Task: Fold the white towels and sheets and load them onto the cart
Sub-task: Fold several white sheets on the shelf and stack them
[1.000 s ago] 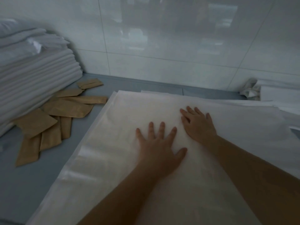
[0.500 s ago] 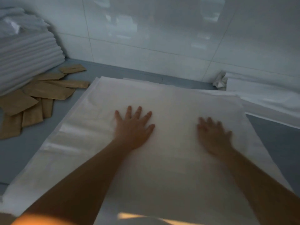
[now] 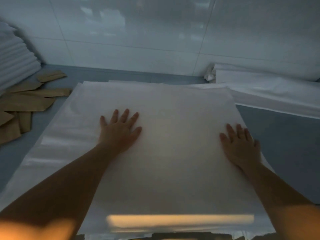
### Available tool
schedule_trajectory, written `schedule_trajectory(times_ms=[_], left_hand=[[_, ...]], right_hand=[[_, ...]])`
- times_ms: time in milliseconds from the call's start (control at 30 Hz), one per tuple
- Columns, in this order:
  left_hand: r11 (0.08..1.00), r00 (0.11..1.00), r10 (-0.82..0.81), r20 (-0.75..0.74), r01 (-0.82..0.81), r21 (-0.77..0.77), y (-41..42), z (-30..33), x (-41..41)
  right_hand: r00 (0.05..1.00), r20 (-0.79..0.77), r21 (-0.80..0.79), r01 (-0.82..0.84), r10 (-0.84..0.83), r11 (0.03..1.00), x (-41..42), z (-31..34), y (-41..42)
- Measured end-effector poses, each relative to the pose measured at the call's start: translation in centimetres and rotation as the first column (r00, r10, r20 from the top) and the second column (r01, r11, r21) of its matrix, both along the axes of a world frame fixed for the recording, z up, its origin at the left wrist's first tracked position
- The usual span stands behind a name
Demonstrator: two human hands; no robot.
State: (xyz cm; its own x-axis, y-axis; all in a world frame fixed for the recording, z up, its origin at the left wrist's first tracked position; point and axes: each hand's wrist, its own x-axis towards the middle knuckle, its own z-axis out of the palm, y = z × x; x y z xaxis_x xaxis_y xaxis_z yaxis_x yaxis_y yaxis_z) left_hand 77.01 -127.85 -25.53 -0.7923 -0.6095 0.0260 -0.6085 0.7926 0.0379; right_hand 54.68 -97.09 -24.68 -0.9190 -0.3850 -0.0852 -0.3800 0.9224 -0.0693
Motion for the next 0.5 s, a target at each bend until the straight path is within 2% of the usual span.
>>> schedule_trajectory(times_ms=[100, 133, 200, 300, 400, 500], left_hand=[[1.0, 1.0, -0.008, 0.011, 0.008, 0.002, 0.1, -0.2, -0.1], [1.0, 1.0, -0.008, 0.012, 0.008, -0.001, 0.1, -0.2, -0.2], [1.0, 1.0, -0.005, 0.014, 0.005, 0.002, 0.1, -0.1, -0.4], [1.0, 1.0, -0.006, 0.021, 0.006, 0.009, 0.5, -0.1, -0.6], [1.0, 0.998, -0.017, 0.052, 0.015, 0.027, 0.1, 0.3, -0.6], [0.992, 0.997, -0.042, 0.061, 0.034, 0.119, 1.8, 0.9, -0.8]], right_hand=[[0.991, 0.017, -0.025, 0.134, -0.133, 0.991, 1.1, 0.3, -0.5], [0.991, 0.009, -0.031, 0.131, -0.131, 0.991, 2.2, 0.3, -1.8], [0.998, -0.051, -0.041, -0.043, 0.041, 0.998, 6.1, -0.1, -5.9], [0.93, -0.093, -0.119, -0.364, 0.354, 0.924, 13.7, -1.3, -12.2], [0.923, -0.126, -0.138, -0.38, 0.364, 0.915, 16.7, -1.5, -14.6], [0.929, -0.139, -0.126, -0.36, 0.342, 0.925, 16.4, -1.5, -14.3]])
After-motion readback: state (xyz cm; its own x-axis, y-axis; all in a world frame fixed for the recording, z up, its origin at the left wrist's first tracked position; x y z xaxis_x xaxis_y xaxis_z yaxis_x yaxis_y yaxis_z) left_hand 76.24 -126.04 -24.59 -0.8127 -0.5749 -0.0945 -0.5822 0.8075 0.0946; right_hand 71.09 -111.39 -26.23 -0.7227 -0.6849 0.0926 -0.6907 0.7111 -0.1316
